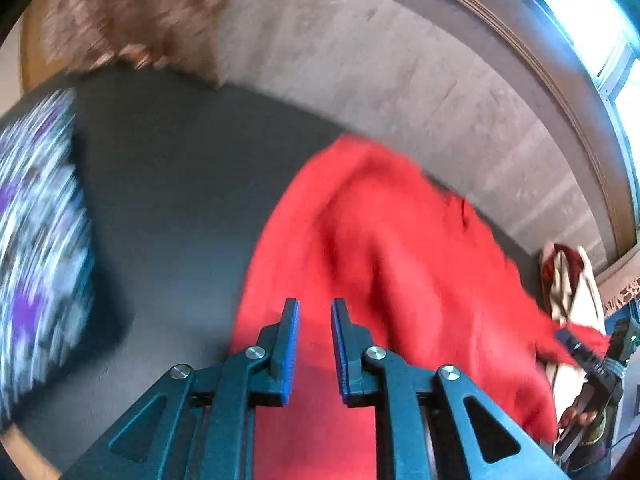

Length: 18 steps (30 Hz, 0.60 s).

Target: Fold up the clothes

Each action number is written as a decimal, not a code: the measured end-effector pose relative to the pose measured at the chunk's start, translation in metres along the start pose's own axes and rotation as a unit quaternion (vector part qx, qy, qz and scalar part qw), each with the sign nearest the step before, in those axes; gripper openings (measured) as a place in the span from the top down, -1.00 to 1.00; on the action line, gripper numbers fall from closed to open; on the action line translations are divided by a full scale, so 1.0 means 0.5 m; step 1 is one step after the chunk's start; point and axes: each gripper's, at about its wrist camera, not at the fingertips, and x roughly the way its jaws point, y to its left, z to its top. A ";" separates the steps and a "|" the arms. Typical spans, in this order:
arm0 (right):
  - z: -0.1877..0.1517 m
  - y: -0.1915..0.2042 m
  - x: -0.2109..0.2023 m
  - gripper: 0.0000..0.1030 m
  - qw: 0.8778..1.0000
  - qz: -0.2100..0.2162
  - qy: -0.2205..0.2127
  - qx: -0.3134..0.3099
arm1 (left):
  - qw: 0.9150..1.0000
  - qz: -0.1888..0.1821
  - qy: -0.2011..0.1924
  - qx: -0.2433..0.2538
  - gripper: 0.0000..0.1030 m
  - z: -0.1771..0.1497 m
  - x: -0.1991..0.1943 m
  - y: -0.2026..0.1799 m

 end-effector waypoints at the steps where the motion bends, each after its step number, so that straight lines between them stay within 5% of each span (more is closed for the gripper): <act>1: -0.020 -0.003 -0.028 -0.38 1.000 -0.005 -0.008 0.001 | 1.000 0.015 0.013 -0.002 0.70 -0.039 -0.012 0.013; 3: -0.058 -0.004 -0.077 -0.40 1.000 -0.017 -0.020 0.004 | 0.998 0.050 0.023 -0.014 0.70 -0.105 -0.034 0.035; 7: -0.123 0.035 -0.138 -0.40 1.000 -0.009 -0.018 -0.008 | 0.997 0.016 0.040 -0.070 0.58 -0.208 -0.083 0.058; 14: -0.226 0.161 -0.158 -0.47 0.994 0.061 0.043 -0.077 | 0.999 0.028 0.026 0.031 0.18 -0.237 -0.067 -0.027; 16: -0.261 0.194 -0.131 -0.45 0.989 0.058 0.078 -0.113 | 0.993 0.076 0.017 0.092 0.30 -0.235 -0.049 -0.065; 17: -0.276 0.197 -0.119 -0.45 0.988 0.050 0.089 -0.117 | 0.990 0.081 0.015 0.114 0.74 -0.228 -0.042 -0.078; 18: -0.291 0.199 -0.108 -0.42 0.987 0.043 0.099 -0.120 | 0.987 0.085 0.014 0.135 0.86 -0.220 -0.035 -0.091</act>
